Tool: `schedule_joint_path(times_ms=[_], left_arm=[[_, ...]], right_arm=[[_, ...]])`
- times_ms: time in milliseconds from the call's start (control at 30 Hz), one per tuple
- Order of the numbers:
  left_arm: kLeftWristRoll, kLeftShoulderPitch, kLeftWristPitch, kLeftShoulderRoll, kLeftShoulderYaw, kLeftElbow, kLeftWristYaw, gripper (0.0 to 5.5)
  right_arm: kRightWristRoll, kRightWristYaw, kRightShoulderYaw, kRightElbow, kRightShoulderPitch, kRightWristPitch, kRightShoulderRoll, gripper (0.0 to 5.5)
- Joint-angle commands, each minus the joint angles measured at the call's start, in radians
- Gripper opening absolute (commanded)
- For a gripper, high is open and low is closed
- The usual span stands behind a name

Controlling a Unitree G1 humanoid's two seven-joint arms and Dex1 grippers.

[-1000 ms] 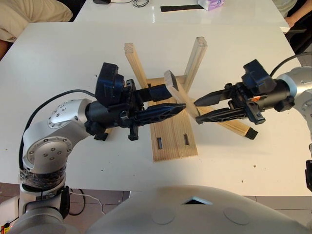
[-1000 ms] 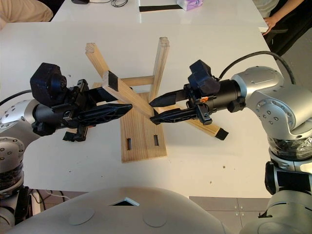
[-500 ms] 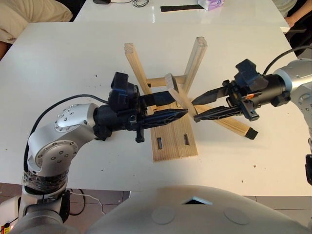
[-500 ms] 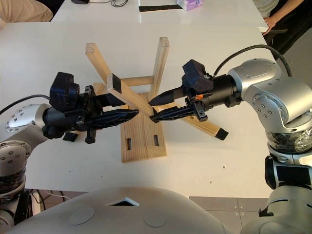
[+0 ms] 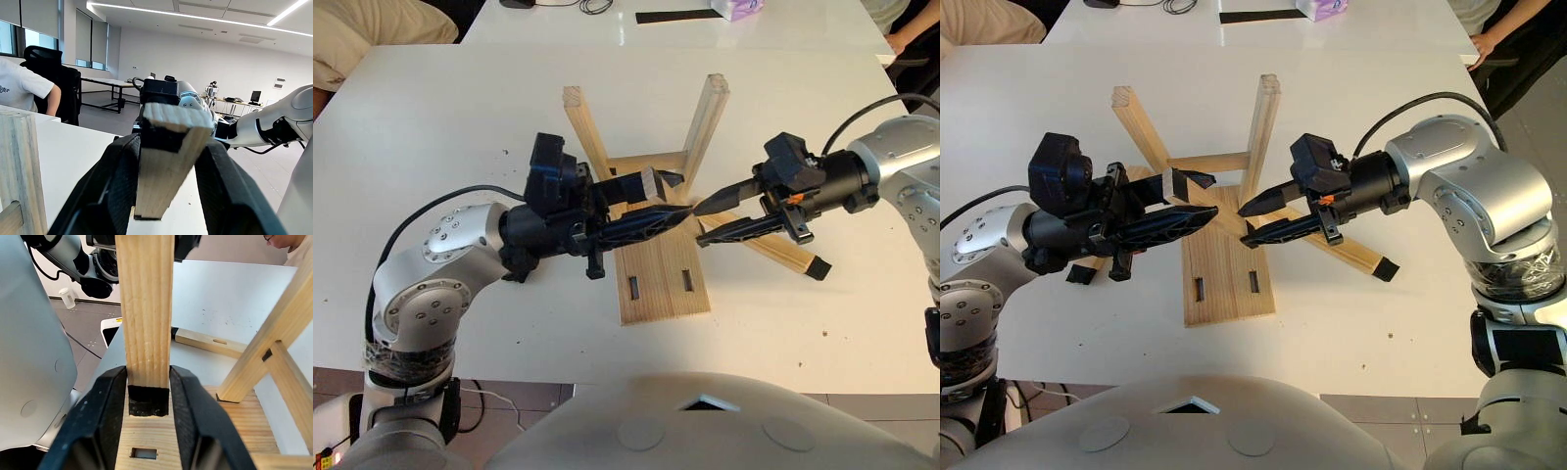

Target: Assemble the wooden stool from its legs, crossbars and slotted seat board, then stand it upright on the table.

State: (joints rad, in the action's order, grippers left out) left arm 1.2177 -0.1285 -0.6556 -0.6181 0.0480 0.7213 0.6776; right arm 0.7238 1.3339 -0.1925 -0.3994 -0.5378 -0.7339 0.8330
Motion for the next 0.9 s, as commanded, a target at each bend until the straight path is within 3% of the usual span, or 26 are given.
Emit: schedule_joint_path(times_ms=[33, 567, 700, 900], left_arm=[[-0.038, -0.004, -0.005, -0.012, -0.018, 0.005, 0.007, 1.89], [-0.182, 0.006, 0.011, -0.006, -0.086, 0.002, 0.045, 1.89], [-0.181, 0.012, 0.013, -0.006, -0.088, 0.011, 0.056, 1.44], [-0.197, 0.002, 0.010, -0.002, -0.087, 0.002, 0.046, 1.39]], right_arm=[[-0.016, -0.004, -0.011, -0.012, -0.032, 0.000, -0.007, 1.32], [-0.072, -0.015, -0.052, 0.004, -0.044, 0.005, -0.027, 1.32], [-0.093, -0.013, -0.050, 0.015, -0.045, 0.016, -0.022, 1.32], [-0.106, -0.007, -0.047, 0.022, -0.044, 0.023, -0.020, 1.32]])
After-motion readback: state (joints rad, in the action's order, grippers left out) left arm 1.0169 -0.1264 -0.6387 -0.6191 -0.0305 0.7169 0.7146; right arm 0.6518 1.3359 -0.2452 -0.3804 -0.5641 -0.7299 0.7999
